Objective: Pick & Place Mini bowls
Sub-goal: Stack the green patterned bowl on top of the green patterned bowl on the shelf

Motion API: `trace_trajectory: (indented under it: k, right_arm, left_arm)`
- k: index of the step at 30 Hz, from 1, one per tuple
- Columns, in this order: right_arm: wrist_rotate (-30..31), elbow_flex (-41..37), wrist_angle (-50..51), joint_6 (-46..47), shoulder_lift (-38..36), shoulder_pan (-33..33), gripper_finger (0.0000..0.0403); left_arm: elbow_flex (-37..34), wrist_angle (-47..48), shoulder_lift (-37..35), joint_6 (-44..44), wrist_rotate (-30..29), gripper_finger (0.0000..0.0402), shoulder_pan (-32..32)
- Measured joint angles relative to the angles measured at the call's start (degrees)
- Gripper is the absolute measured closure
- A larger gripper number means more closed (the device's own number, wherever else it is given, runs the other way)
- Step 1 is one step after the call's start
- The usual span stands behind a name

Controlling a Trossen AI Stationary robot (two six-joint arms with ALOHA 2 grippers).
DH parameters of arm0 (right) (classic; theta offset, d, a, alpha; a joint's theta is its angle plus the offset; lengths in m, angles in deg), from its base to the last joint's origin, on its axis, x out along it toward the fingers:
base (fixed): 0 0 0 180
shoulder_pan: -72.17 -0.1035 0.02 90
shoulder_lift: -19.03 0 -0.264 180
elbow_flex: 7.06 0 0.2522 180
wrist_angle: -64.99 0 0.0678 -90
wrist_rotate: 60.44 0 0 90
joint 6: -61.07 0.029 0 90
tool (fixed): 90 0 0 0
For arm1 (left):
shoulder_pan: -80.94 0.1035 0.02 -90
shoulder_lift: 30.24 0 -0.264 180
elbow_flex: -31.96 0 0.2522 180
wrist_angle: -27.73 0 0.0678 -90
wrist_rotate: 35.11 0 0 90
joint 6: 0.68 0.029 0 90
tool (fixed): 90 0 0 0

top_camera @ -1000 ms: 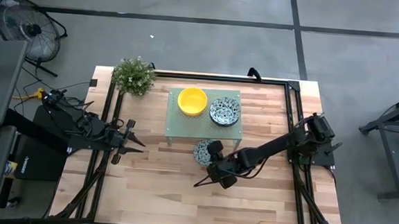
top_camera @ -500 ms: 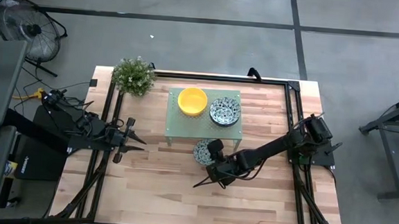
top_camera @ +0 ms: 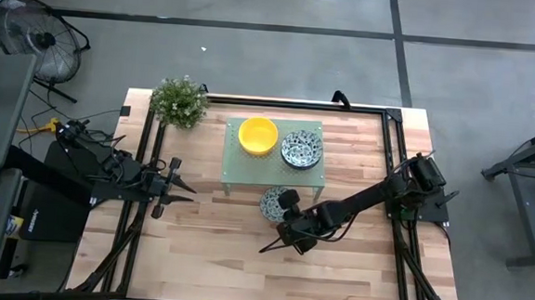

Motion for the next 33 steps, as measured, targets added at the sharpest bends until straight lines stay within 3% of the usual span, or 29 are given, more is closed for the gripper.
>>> trace_trajectory:
  k: [3, 14, 27, 33]
  right_arm:
    - [-0.4, 0.0, 0.2, 0.5, 0.0, 0.0, 0.0394]
    - [-4.7, 3.0, 4.9, 6.9, 0.0, -2.4, 0.0399]
    - [-5.3, 21.3, 26.4, 15.0, 0.0, -9.8, 0.0401]
    - [-2.4, 29.8, 38.4, 17.8, 0.0, -11.4, 0.0402]
  left_arm:
    - [0.0, 0.0, 0.0, 0.0, 0.0, 0.0298, 0.0]
    - [0.0, 0.0, 0.0, 0.0, 0.0, 0.0298, 0.0]
    - [0.0, 0.0, 0.0, 0.0, 0.0, 0.0298, 0.0]
    - [0.0, 0.0, 0.0, 0.0, 0.0, 0.0298, 0.0]
